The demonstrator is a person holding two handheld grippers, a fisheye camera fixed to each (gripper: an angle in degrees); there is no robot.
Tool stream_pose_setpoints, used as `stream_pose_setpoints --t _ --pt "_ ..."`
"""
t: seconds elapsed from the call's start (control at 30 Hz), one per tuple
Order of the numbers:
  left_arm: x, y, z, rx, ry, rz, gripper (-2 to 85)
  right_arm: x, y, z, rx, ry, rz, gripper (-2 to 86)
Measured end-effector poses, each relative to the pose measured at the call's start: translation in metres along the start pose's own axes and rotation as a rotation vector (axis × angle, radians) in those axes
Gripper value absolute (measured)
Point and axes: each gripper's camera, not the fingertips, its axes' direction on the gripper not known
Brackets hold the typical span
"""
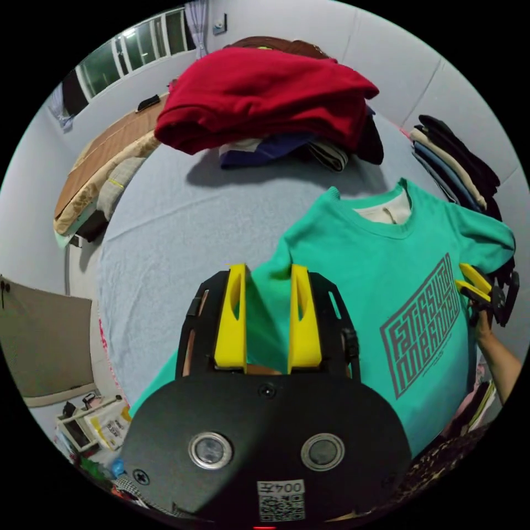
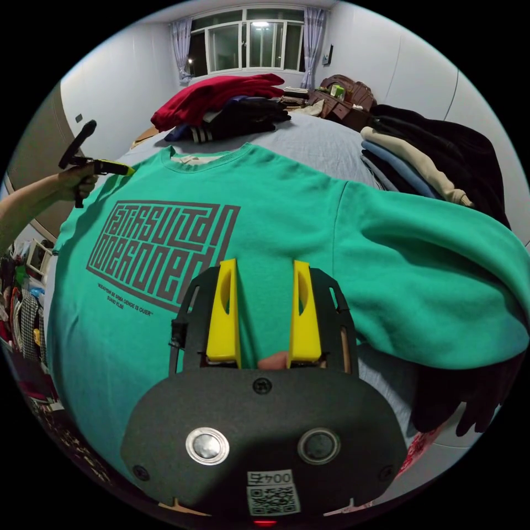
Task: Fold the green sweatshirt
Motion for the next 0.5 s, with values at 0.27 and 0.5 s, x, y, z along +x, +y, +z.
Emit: stream_pose_setpoints --t 0.27,0.5 --pt "0.035 0.017 -0.068 0.293 -0.213 0.125 3.6 0.002 -0.002 0.019 0.000 0.003 -0.001 14.1" --pt "0.033 0.008 -0.026 0.115 -0.295 0.156 4.1 0.004 -0.004 0.033 0.000 0.006 -0.001 14.1"
